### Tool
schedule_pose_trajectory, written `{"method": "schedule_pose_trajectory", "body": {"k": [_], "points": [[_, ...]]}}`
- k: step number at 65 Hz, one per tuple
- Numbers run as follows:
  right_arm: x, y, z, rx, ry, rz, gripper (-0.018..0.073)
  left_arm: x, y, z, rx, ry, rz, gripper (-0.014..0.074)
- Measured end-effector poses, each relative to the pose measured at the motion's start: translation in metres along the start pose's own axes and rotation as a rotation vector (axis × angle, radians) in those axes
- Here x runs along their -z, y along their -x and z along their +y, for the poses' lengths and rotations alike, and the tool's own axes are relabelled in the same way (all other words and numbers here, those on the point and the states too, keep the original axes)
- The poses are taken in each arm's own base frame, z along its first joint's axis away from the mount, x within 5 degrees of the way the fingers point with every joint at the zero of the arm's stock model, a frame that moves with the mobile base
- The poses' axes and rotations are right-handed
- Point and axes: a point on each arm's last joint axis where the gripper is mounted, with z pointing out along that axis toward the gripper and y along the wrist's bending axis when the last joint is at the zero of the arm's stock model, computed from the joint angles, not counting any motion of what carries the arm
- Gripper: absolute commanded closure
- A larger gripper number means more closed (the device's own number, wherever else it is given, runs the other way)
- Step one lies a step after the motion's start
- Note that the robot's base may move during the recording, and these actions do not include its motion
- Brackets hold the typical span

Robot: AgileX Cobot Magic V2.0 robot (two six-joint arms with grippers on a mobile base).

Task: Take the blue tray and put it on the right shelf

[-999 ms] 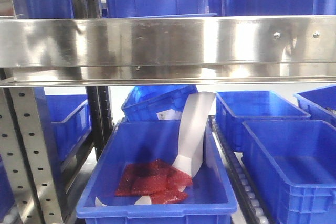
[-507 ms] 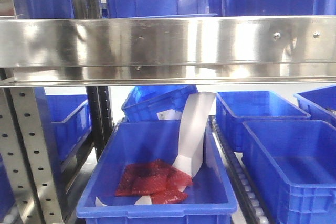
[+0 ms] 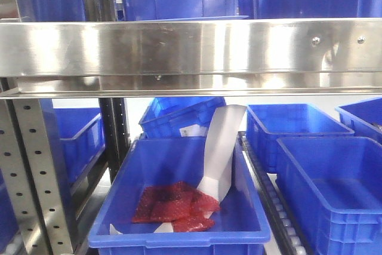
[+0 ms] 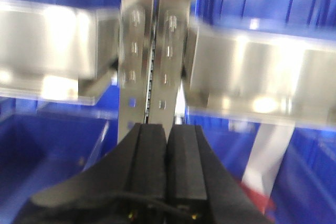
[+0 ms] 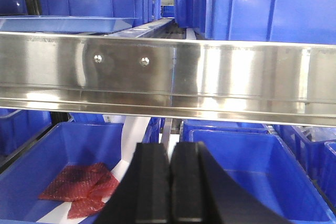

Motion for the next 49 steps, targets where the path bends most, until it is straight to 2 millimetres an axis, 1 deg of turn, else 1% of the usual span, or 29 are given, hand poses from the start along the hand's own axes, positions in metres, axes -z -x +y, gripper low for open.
{"method": "schedule_pose_trajectory", "body": {"k": [49], "points": [[0.0,0.0,0.0,0.0,0.0,0.0,0.0505,0.0,0.0015,0.0,0.009,0.0,-0.017,0.0645]]}}
